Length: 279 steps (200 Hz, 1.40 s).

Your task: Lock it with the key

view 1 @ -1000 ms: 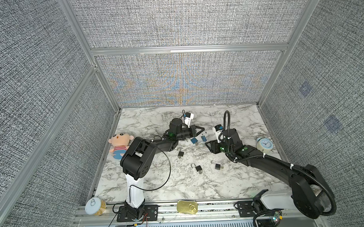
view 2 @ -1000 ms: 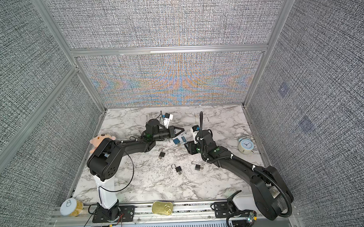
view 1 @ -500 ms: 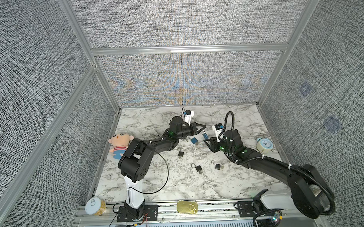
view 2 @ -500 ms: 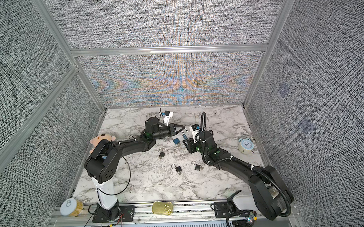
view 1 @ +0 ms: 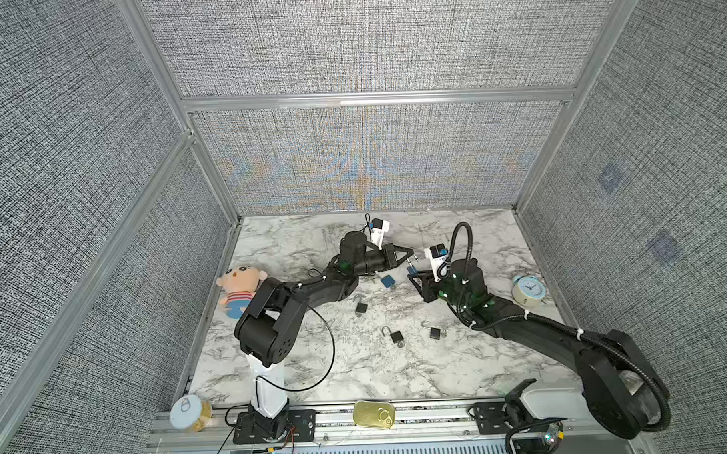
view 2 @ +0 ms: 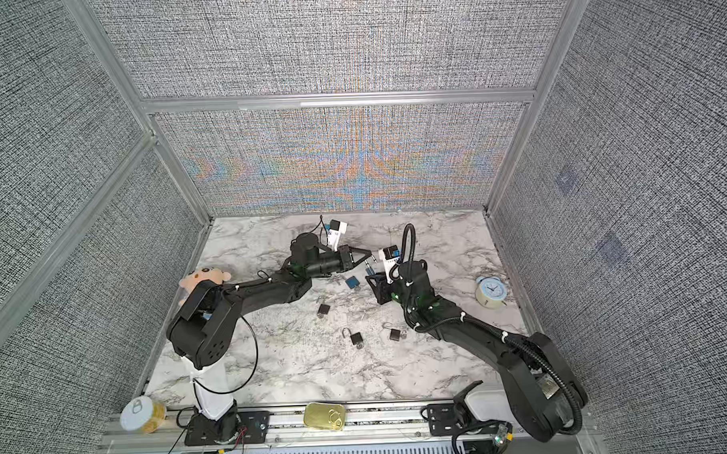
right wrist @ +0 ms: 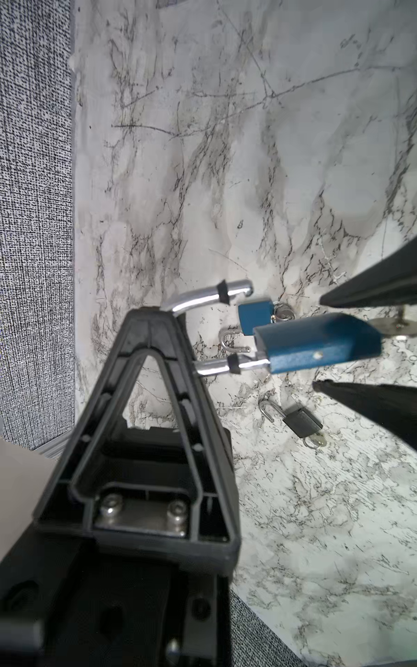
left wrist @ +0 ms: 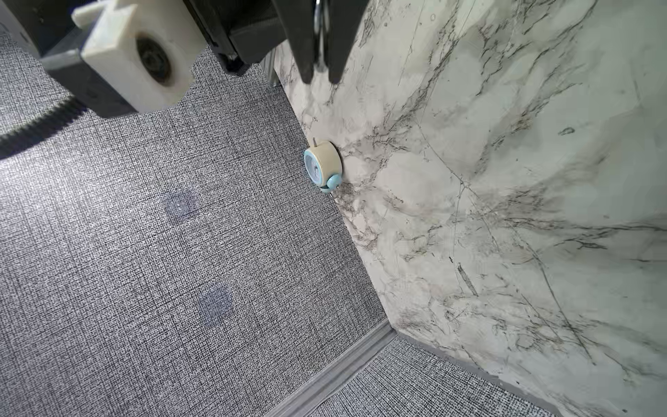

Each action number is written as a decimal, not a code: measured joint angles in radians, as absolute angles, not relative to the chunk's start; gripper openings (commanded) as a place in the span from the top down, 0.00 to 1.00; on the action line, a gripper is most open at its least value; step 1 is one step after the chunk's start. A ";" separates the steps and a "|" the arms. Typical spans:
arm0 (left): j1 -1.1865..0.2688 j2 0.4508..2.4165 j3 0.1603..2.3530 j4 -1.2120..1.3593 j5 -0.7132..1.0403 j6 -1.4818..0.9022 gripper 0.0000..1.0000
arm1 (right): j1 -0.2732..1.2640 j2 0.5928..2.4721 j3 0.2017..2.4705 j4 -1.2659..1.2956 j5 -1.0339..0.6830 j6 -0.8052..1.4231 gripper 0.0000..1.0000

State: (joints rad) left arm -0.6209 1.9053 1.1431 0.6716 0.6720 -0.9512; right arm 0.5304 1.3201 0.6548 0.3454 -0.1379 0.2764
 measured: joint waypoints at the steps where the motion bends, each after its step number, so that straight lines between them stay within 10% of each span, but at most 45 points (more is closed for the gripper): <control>1: -0.621 1.905 1.143 0.672 0.672 -0.952 1.00 | 0.530 1.320 0.655 0.346 -0.138 0.276 0.68; 191: -0.628 1.912 1.153 0.682 0.674 -1.000 1.00 | 0.530 1.346 0.648 0.406 -0.116 0.273 0.73; 279: -0.627 1.921 1.153 0.693 0.672 -1.015 1.00 | 0.532 1.334 0.641 0.421 -0.125 0.258 1.00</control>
